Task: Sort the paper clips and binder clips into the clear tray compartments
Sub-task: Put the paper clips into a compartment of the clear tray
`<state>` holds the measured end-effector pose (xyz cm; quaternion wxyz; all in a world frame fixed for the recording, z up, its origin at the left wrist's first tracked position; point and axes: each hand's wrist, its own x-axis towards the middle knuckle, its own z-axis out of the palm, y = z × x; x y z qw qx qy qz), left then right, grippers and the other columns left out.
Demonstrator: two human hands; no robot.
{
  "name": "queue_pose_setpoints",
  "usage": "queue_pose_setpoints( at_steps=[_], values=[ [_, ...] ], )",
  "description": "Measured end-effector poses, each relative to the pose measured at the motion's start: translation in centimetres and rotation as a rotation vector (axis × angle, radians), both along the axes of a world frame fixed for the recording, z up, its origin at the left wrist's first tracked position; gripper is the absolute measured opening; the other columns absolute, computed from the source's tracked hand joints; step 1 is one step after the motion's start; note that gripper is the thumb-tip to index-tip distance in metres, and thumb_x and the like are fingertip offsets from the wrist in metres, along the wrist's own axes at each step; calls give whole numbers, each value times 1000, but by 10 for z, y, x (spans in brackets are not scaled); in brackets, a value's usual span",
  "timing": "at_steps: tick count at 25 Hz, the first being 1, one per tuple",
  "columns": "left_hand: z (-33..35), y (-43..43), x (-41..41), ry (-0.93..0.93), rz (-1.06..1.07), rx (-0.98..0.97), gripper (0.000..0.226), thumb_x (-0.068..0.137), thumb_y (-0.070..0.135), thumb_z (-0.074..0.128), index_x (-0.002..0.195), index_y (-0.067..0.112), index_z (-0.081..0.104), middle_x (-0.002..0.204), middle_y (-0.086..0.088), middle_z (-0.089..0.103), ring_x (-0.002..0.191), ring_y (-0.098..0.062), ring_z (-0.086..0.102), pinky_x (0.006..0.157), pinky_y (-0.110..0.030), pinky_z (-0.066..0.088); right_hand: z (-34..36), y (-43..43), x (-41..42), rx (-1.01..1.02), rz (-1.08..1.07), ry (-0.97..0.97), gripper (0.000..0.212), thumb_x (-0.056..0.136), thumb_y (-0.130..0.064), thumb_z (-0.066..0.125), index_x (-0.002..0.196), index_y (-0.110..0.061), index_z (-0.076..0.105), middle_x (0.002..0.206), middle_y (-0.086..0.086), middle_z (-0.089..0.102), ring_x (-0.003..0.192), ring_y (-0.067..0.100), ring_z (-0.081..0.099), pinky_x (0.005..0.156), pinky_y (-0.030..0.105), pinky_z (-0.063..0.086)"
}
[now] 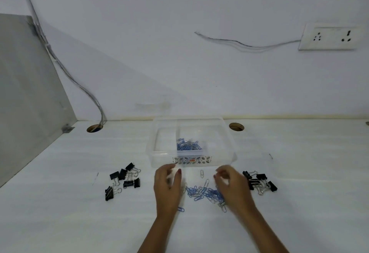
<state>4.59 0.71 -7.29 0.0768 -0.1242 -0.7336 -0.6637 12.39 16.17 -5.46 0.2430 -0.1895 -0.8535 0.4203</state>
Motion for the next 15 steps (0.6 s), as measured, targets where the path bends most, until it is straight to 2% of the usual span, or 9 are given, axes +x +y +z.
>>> queue_pose_setpoints(
  at_steps=[2,3,4,6,7,10,12,15],
  values=[
    [-4,-5,-1,75,30,-162,29,82,9,61,110,14,55,116,-5,54,110,-15,49,96,-28,38,-24,-18,6,132,139,-151,47,83,-46,49,121,-17,49,123,1,55,114,15,48,97,23,35],
    [-4,-9,-1,94,-21,-259,33,81,12,60,114,9,54,121,-8,52,113,-15,46,100,-28,35,-31,-26,5,224,176,-193,64,79,-59,34,128,-18,42,135,1,47,126,17,38,107,30,25],
    [-6,-13,-4,102,-89,-361,38,79,18,57,116,7,54,123,-10,51,115,-15,45,101,-29,34,-35,-31,0,298,198,-212,78,74,-69,21,132,-19,36,143,0,39,135,17,27,113,33,14],
    [-5,-25,-8,117,-177,-500,46,76,24,51,118,6,54,124,-9,55,116,-18,48,103,-34,39,-35,-39,-11,371,219,-224,97,68,-81,7,138,-18,28,150,1,29,140,16,17,113,31,5],
    [-4,-31,-10,121,-176,-523,48,76,26,49,120,7,53,124,-7,56,115,-18,50,102,-34,40,-33,-43,-17,377,226,-223,97,69,-80,6,140,-16,23,151,3,26,140,17,16,113,29,4],
    [-2,-45,-16,123,-119,-535,47,78,26,45,121,8,53,122,-3,57,111,-14,51,99,-30,39,-28,-54,-36,364,232,-229,88,79,-72,23,142,-10,18,151,8,23,139,21,18,114,31,12],
    [-5,-45,-17,154,-106,-611,47,78,29,42,116,7,57,119,-8,62,111,-22,56,98,-33,41,-26,-55,-42,367,268,-233,96,73,-78,23,140,-9,25,148,8,30,136,21,25,113,32,20],
    [-12,-43,-23,216,-73,-743,59,75,40,32,116,9,59,121,-10,63,113,-29,57,95,-48,46,-27,-57,-36,395,432,-146,68,80,-58,49,131,-13,42,135,1,44,124,15,39,106,29,35]
  ],
)
